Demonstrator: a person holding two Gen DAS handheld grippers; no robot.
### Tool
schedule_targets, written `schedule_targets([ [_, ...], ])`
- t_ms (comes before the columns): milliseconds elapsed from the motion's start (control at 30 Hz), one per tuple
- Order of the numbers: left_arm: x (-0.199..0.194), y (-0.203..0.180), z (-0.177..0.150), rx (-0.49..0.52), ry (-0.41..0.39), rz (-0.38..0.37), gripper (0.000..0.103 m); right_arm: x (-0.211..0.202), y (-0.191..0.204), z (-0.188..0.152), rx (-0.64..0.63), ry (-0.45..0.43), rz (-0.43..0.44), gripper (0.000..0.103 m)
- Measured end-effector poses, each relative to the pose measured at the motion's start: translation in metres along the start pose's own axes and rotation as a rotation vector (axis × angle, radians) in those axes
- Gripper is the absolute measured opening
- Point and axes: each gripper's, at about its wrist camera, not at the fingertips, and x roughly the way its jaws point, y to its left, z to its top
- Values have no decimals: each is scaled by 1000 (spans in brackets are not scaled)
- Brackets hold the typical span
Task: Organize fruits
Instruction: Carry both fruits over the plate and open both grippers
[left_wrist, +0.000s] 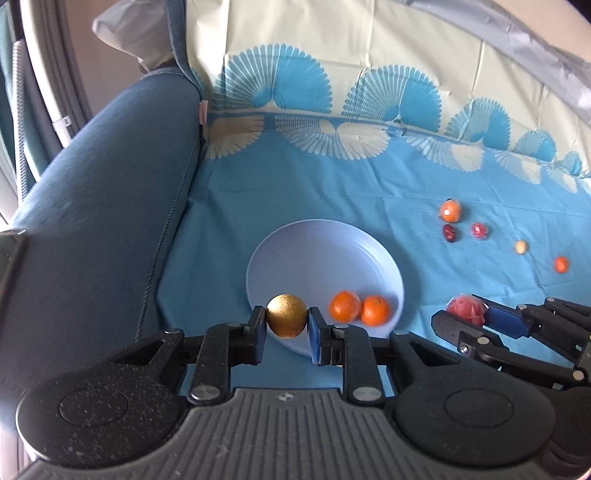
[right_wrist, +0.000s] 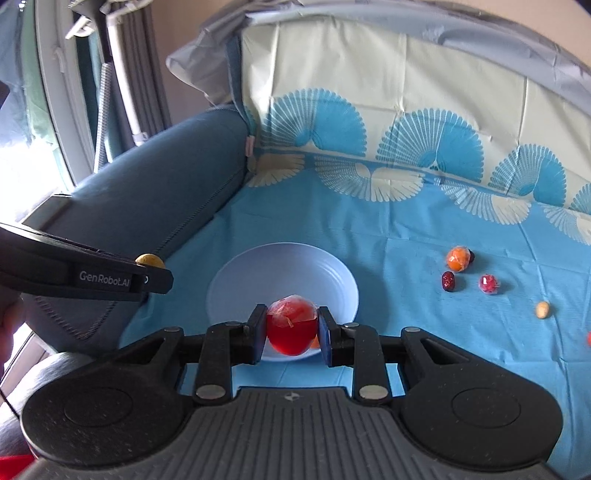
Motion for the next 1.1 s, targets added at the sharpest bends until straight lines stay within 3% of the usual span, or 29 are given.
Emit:
schedule_targets([
  [333,93,-8,23,27,47,-28,26,104,-31,5,36,74,-38,30],
  [567,139,-10,25,41,87,-4,27,150,-43,3,17,122,-38,31],
  [600,140,-10,26,50,74,2,43,153,-43,3,7,123,-38,32],
  [633,139,-11,28,57,55,11,73,156,-42,4,-2,127,-35,40],
  [667,133,-10,28,55,21,22,88,157,-43,6,-3,128,-33,54],
  [700,125,-9,28,44,-23,36,102,156,-43,8,2,123,-35,60],
  [767,107,-5,27,19,-91,44,103,149,-43,11,1,113,-35,76],
  [867,90,2,20,8,-42,35,103,127,-40,11,-18,121,-49,89],
  [1100,22,17,-31,-17,5,84,103,37,-17,-15,2,150,-19,98],
])
